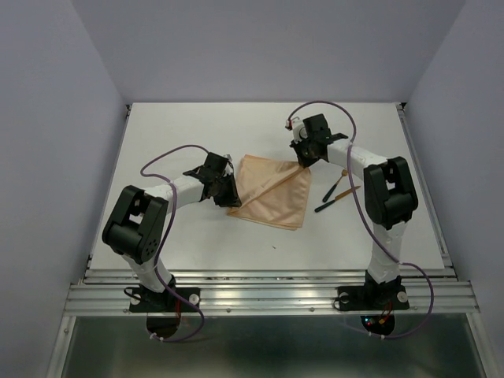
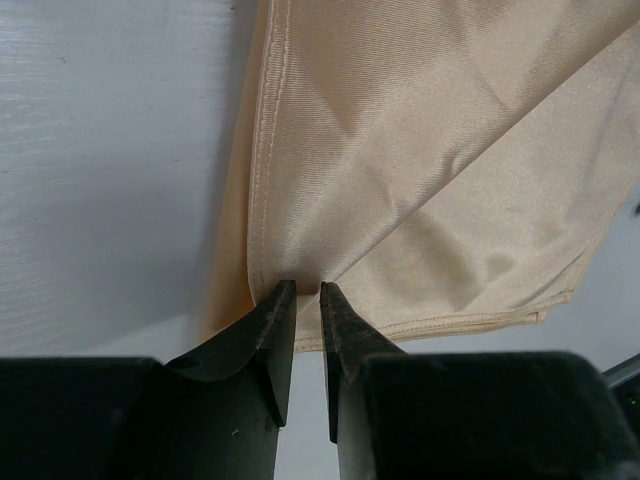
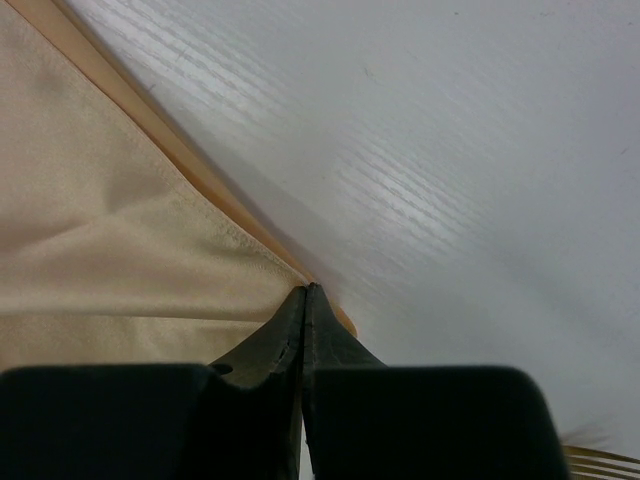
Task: Fold the napkin into a case and place the utensils inside
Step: Smooth out the upper triangle-folded napkin at the center of the board.
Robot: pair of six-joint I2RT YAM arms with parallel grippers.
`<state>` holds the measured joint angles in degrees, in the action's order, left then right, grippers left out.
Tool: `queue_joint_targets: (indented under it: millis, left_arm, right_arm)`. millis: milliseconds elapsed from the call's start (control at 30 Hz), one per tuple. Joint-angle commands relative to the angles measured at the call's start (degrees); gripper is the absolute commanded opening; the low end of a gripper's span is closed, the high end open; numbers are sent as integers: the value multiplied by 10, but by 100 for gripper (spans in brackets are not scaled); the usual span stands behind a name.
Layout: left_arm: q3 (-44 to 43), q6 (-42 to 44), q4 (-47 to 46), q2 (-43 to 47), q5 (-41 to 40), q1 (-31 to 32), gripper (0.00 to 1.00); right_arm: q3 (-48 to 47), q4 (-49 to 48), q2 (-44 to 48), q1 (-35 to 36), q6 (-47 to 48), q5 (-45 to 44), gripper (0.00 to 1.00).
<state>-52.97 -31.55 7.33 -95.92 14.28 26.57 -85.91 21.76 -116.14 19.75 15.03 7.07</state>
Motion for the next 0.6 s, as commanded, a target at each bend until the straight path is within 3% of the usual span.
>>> queue_joint_targets:
  millis: [0,567]
  left_arm:
    - [6,8,-6,6,-5,2,27]
    - [11,8,-6,9,-5,2,27]
  right_arm:
    - [20,-41,49,-4,0,-6,1]
    - [106,-94,111,-4,28,3,1]
